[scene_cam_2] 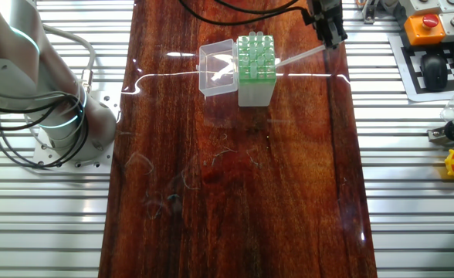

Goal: Insert a large pipette tip into the holder for large pipette tips

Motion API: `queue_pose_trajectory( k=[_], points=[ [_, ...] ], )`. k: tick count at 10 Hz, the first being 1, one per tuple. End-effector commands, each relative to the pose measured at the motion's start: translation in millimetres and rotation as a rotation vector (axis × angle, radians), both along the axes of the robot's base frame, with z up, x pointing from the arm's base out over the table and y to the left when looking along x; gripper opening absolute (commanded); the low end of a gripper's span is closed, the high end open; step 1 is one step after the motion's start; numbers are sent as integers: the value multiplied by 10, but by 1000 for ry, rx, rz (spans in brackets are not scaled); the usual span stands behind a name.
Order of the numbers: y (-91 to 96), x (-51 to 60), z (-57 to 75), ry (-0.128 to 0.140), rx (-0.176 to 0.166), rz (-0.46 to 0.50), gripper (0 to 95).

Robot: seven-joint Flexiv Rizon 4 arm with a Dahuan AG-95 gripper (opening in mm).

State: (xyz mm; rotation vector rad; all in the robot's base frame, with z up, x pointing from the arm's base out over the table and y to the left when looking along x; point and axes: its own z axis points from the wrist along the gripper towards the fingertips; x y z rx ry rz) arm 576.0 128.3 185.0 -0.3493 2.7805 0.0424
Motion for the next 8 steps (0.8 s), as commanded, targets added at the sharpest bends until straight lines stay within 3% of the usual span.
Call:
queue_pose_trajectory(
  k=[1, 5, 8],
  points=[
    [-2, 0, 2, 0, -3, 0, 190],
    [10, 31, -21, 15, -11, 5, 190],
    [-58, 202, -198, 59, -31, 50, 190]
  ],
)
